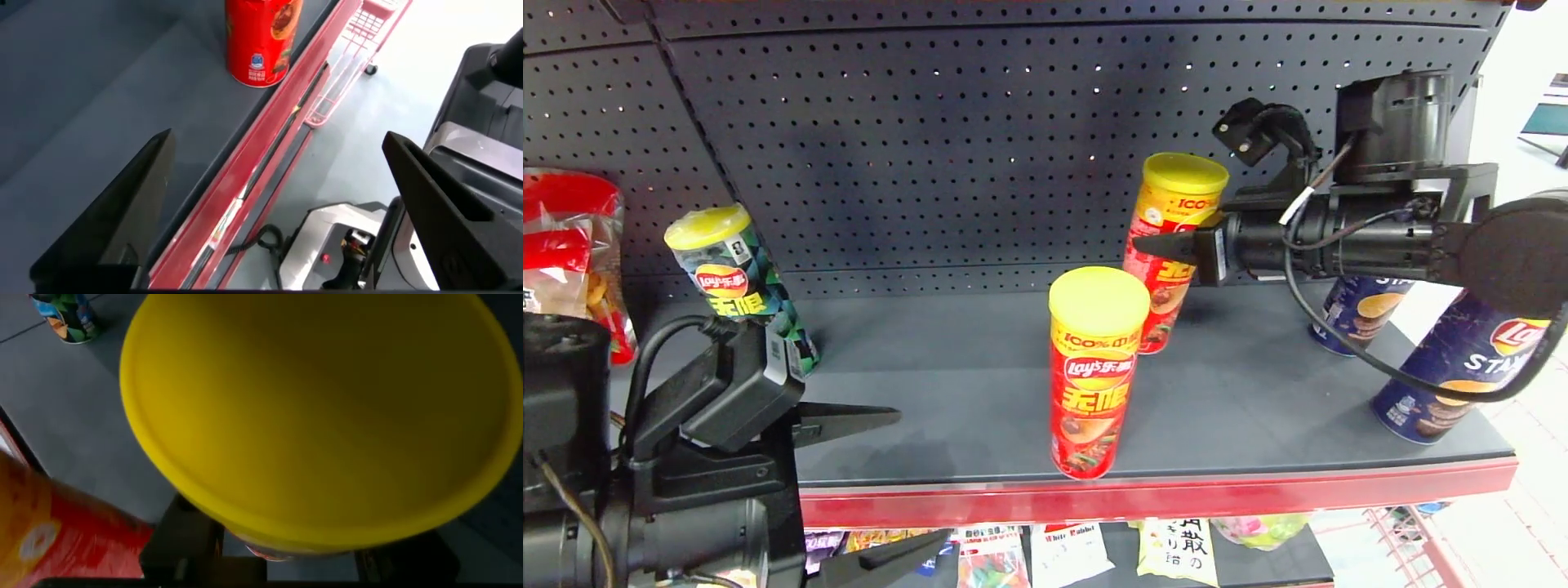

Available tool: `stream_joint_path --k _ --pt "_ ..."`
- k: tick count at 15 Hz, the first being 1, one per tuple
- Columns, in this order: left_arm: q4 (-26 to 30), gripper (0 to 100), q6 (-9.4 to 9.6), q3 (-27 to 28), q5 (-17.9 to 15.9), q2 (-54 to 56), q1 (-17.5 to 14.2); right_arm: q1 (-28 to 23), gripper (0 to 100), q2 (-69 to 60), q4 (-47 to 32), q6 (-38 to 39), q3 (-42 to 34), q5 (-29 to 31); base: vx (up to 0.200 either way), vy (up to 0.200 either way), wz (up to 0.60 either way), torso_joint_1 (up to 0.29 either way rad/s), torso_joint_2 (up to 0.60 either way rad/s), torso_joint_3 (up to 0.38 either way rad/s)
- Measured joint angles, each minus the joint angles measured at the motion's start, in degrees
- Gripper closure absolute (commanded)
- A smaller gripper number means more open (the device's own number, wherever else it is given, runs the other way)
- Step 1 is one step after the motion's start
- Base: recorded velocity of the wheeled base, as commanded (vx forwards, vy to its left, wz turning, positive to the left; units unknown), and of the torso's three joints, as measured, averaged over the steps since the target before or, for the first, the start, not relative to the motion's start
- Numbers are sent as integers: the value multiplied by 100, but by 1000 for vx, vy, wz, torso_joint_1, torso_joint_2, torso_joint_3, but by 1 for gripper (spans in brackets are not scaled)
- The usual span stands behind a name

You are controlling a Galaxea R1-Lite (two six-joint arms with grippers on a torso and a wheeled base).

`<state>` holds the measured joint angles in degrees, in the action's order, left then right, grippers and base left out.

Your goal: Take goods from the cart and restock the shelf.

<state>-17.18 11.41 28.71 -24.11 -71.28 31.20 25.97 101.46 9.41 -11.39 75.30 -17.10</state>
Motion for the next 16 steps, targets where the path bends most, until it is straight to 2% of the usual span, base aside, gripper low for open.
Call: stream_joint_path --k 8,15,16 --pt "0 0 -6 -206 30 201 -6 230 100 989 -2 -2 796 -2 0 0 0 0 0 0" --pt "-1 0 -101 -204 30 205 -6 284 100 1146 6 -7 778 6 0 0 0 0 0 0" --pt "-1 0 -99 -201 30 204 -6 289 0 1143 11 -11 761 6 0 0 0 0 0 0"
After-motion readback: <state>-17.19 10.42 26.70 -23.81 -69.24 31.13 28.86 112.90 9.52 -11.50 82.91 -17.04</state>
